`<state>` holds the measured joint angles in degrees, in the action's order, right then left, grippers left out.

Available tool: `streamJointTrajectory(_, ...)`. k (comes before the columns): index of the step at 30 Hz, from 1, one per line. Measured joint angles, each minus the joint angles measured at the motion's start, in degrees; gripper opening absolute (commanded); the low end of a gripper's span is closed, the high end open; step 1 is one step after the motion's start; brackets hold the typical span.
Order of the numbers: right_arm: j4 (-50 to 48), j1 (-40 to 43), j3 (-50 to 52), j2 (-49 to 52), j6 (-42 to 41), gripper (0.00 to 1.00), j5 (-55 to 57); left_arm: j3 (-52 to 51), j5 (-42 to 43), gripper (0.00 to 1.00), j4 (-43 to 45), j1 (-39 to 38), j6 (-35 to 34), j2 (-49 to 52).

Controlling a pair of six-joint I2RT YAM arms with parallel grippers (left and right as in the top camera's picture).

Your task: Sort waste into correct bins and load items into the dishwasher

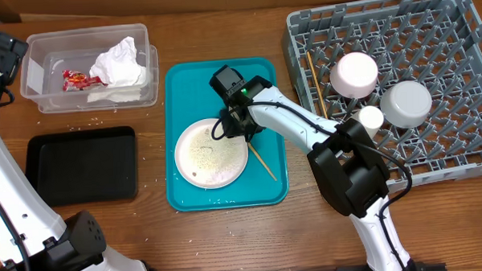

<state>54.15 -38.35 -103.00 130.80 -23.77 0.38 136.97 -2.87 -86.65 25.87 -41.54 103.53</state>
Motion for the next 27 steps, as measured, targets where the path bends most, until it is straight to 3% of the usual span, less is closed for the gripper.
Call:
streamJointTrajectory(13, 8.02, 0.85, -15.13, 0.96, 0.02, 0.44, 0.04, 0.0, 0.0, 1.0, 0.0, 0.0, 0.0, 0.0)
streamJointTrajectory(19, 12.02, 4.96, -17.27, 0.94, 0.0, 0.44, 0.44, 0.0, 0.0, 1.0, 0.0, 0.0, 0.0, 0.0)
streamJointTrajectory(23, 16.87, 9.51, -17.29, 0.94, 0.04, 0.3, 0.7, 0.0, 0.0, 1.0, 0.0, 0.0, 0.0, 0.0)
streamJointTrajectory(27, 24.04, 14.03, -17.31, 0.92, -0.02, 0.29, 1.14, 0.0, 0.0, 1.0, 0.0, 0.0, 0.0, 0.0)
